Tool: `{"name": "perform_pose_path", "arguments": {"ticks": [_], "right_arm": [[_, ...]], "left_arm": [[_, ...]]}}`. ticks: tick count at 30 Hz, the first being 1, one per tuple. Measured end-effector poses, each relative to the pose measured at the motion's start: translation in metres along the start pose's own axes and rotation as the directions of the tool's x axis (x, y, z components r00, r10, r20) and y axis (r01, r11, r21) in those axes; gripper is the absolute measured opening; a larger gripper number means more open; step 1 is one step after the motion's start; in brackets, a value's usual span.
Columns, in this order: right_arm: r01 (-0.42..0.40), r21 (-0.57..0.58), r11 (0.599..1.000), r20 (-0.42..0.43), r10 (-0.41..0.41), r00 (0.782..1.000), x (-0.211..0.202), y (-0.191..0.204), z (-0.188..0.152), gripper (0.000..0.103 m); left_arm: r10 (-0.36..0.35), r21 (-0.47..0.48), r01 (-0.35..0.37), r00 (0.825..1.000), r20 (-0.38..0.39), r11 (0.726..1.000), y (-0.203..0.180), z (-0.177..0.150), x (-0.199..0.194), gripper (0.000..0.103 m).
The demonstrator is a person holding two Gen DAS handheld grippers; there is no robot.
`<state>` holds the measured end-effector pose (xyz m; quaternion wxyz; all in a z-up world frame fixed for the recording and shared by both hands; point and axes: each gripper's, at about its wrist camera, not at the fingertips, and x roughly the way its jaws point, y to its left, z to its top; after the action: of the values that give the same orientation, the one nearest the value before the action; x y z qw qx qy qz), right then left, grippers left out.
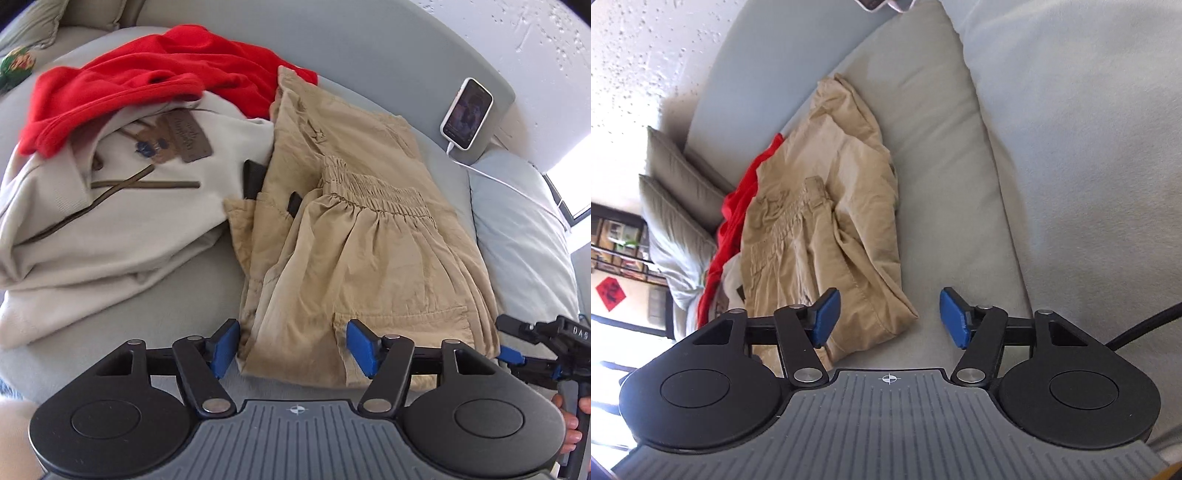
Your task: Fold clothes
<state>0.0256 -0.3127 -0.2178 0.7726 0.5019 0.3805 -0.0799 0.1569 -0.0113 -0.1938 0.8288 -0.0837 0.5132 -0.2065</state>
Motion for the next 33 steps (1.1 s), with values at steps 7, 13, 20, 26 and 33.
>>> {"name": "perform_pose_path", "arguments": {"ticks": [7, 13, 20, 26, 33], "right_arm": [[-0.056, -0.073, 0.996, 0.017, 0.057, 0.998, 0.042, 0.016, 0.008, 0.039], [0.056, -0.120, 0.991, 0.047, -0.051, 0.998, 0.020, 0.036, -0.003, 0.005], [0.116, -0.059, 0.992, 0.060, -0.113, 0.992, -0.033, 0.033, -0.037, 0.005], [0.159, -0.024, 0.987, 0.083, -0.157, 0.984, -0.054, 0.026, -0.069, 0.005], [0.238, -0.127, 0.963, 0.115, -0.224, 0.968, -0.091, 0.056, -0.077, 0.046]], "left_arm": [[0.083, 0.082, -0.083, 0.997, 0.009, 0.993, -0.020, 0.008, 0.008, 0.044], [0.055, 0.148, -0.056, 0.998, 0.006, 0.987, -0.023, 0.011, -0.018, 0.016], [-0.049, 0.214, 0.064, 0.996, -0.075, 0.975, -0.029, -0.016, -0.031, 0.016], [0.015, 0.278, 0.004, 0.998, -0.064, 0.961, -0.034, -0.032, -0.031, 0.025], [0.107, 0.371, -0.108, 0.994, 0.022, 0.923, -0.049, -0.046, -0.092, 0.056]]}}
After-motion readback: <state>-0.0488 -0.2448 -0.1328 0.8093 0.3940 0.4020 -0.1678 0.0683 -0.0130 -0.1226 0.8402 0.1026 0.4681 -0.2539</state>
